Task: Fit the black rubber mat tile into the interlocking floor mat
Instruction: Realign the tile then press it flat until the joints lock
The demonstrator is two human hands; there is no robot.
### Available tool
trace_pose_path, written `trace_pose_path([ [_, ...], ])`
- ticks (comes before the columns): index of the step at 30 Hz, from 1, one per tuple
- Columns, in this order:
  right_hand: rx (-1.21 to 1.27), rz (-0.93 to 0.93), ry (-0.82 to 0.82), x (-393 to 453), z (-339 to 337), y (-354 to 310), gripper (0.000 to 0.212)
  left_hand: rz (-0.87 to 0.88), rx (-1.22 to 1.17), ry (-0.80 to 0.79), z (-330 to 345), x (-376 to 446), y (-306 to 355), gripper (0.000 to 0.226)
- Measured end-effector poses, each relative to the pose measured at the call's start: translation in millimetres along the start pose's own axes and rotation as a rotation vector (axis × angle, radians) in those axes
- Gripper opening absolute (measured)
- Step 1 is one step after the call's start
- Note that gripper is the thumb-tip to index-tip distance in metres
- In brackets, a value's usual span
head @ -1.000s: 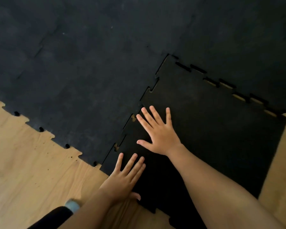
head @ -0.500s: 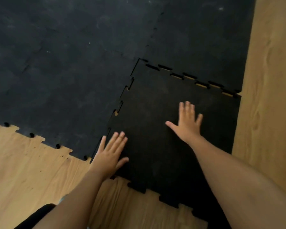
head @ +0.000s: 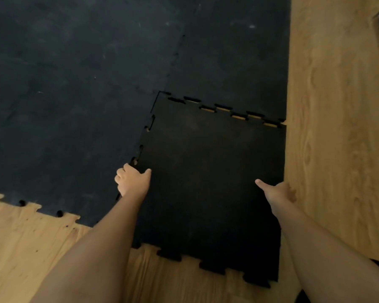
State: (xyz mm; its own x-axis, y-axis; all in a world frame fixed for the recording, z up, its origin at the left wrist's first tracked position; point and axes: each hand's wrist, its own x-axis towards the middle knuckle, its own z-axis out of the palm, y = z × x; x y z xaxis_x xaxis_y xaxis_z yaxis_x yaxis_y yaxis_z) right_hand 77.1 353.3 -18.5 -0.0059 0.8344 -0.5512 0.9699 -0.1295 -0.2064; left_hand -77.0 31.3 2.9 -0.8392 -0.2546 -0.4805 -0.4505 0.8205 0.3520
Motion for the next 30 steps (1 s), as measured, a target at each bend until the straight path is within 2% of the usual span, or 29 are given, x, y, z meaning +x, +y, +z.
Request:
trace_pose_path([
  [2,0.178,0.049,-0.102,7,-6,1,0.1,-0.106,0.014,-0.057,-9,15,1,0.07],
  [5,0.469,0.128,-0.202,12,-15,0,0.101,-0.185,-0.136,-0.131,-15,33,-1,0.064],
  [9,0.694,0.161,-0.176,10,-15,-1,0.091,-0.204,-0.288,-0.037,-10,31,-4,0.06],
  [14,0.766,0.138,-0.038,0,-11,5,0.072,-0.193,-0.434,0.043,-4,22,-23,0.048],
  [22,0.783,0.073,-0.002,5,-13,-6,0.069,-0.082,-0.501,0.068,-9,21,-12,0.042],
  [27,0.709,0.106,-0.041,12,-13,-14,0.064,-0.018,-0.319,-0.036,-10,33,-10,0.047],
  [30,0.712,0.141,-0.068,13,-13,-16,0.06,0.111,-0.22,-0.008,-10,33,-15,0.047],
])
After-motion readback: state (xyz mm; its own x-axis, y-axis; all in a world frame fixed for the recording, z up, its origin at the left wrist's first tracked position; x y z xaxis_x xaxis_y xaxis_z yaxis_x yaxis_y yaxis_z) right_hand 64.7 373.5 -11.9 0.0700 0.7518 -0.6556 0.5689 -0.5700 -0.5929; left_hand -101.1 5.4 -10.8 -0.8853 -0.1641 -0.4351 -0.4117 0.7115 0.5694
